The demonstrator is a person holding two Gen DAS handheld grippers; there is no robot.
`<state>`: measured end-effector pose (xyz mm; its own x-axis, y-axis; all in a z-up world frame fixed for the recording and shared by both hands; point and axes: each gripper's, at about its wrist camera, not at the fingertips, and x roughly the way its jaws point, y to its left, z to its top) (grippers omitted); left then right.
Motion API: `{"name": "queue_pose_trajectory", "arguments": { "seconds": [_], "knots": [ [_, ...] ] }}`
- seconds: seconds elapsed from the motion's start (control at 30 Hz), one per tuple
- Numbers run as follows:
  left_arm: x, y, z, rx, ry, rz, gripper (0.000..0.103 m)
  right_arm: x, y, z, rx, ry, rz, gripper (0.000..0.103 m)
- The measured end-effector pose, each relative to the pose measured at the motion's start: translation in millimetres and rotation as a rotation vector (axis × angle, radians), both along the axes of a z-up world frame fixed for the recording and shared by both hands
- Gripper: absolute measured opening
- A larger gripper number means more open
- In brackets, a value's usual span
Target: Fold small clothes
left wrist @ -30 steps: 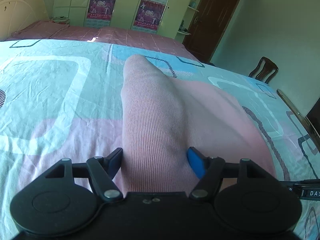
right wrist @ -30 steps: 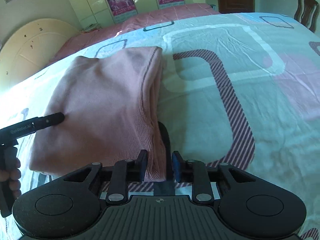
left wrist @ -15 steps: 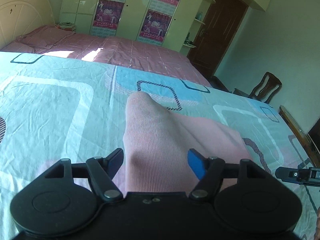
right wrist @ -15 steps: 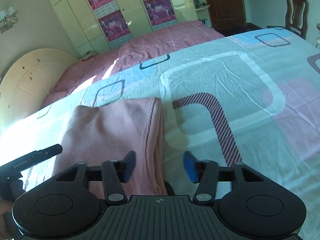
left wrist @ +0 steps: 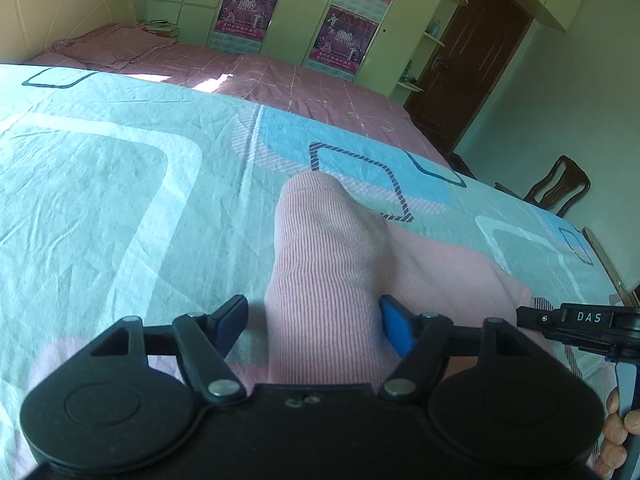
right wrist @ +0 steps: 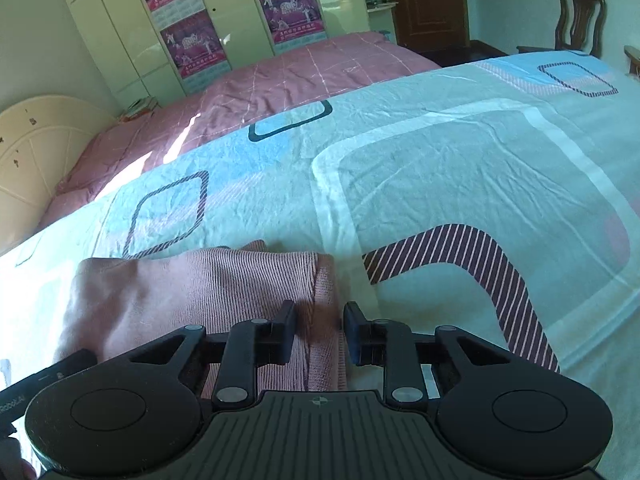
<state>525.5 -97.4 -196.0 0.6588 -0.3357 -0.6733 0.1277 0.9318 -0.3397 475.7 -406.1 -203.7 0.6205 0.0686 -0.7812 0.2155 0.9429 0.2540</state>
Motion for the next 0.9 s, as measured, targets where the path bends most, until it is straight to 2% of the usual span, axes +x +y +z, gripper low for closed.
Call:
{"name": "queue_pose_trajectory", "arguments": {
  "seconds": [0.1,0.23,0.33,0.43,0.6,0.8,0.9],
  "knots": [
    [-3,0,-1,-0.022,-0.018,0.041,0.072,5,5,-7,-0.101,-0.031,0.030,0.026],
    [-1,-6,0,0.001,-0.015,0.046,0.073,6,-2,-14,-0.070,-0.034,0.019,0.027],
    [-5,-11,10,0.066,-0.035,0.015,0.073,-3,-7,2,-0.023,-0.055,0.011,0.027],
    [-9,-10,19,0.067,-0.026,0.013,0.073,-16,-8,16,0.020,-0.078,0.016,0.027],
    [-23,-8,30,0.088,-0.027,-0.001,0.073,-43,5,37,0.000,-0.114,0.087,0.027],
    [-45,-8,31,0.106,-0.012,-0.029,0.074,-70,22,33,-0.046,-0.079,0.141,0.027],
    [-50,-11,26,0.136,-0.005,-0.050,0.077,-72,21,15,-0.087,-0.010,0.129,0.027]
  ]
}}
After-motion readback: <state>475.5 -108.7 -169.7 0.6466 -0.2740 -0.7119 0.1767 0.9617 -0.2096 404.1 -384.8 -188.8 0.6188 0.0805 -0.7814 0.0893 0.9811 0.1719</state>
